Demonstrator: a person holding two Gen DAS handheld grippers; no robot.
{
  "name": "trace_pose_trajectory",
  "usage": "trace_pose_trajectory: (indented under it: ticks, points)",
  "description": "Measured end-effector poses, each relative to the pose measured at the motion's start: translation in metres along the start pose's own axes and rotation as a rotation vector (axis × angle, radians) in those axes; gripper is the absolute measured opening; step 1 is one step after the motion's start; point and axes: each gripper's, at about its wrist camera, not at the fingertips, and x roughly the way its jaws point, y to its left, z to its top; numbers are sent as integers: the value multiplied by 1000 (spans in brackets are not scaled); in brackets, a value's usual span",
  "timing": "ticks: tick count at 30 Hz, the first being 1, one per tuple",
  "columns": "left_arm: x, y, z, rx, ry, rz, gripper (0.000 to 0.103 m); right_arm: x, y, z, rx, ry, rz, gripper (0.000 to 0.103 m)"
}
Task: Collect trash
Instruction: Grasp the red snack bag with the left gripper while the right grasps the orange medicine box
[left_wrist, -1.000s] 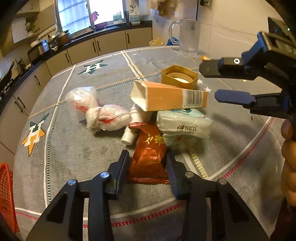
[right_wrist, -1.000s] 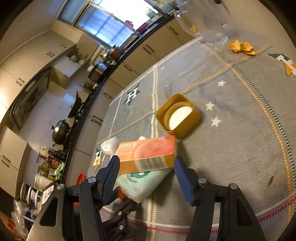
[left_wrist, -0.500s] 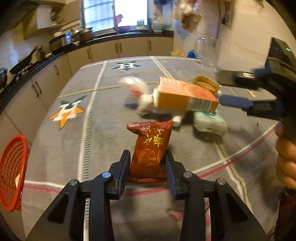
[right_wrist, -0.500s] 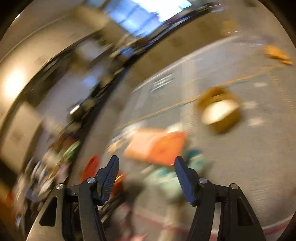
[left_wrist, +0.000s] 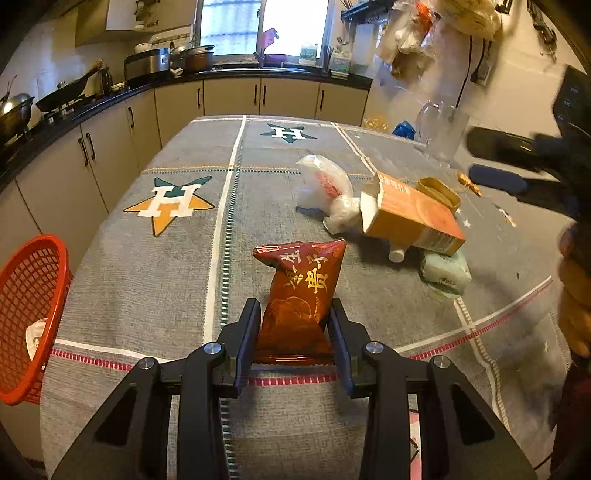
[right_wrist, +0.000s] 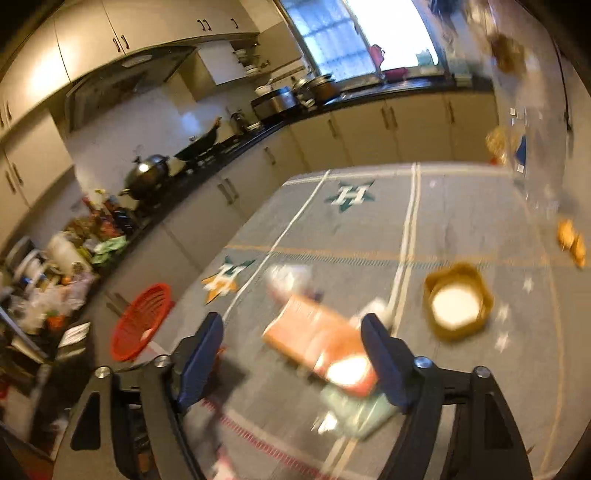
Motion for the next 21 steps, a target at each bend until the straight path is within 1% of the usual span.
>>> trace_pose_trajectory:
  ticks: [2, 5, 6, 7, 9, 11, 13, 14, 15, 16, 19, 21]
  points:
    - [0, 1, 0, -4, 1, 0, 36, 19, -8, 9, 12, 25, 6, 84]
    - [0, 2, -1, -8, 5, -5, 36, 45, -28, 5, 69, 96, 59, 84]
    - [0, 1, -1, -6, 7, -5, 36, 50, -34, 1, 87, 119, 93, 84]
    - [2, 0, -2, -3, 14, -8, 36, 53, -40, -3, 109, 152, 156, 84]
    - [4, -1, -1, -1, 24, -9, 36, 54, -41, -8, 104, 199, 233, 84]
    - [3, -1, -1, -3, 19, -5, 36, 49, -38, -11, 58, 215, 255, 85]
    - [3, -1, -1, -4, 16, 1, 36, 44, -29, -17, -7, 229, 244, 88]
    - [3, -2, -1, -3, 17, 5, 36, 42, -21, -21, -57, 237, 214, 88]
    - [3, -1, -1, -3, 18, 7, 36, 42, -14, -24, -100, 241, 179, 88]
    - [3, -1, -1, -2, 18, 10, 36, 42, -4, -30, -169, 253, 123, 88]
    - [3, -1, -1, -2, 17, 22, 36, 44, 16, -46, -308, 269, 15, 88]
    - [4, -2, -1, -1, 20, 24, 36, 46, 22, -54, -369, 273, -40, 88]
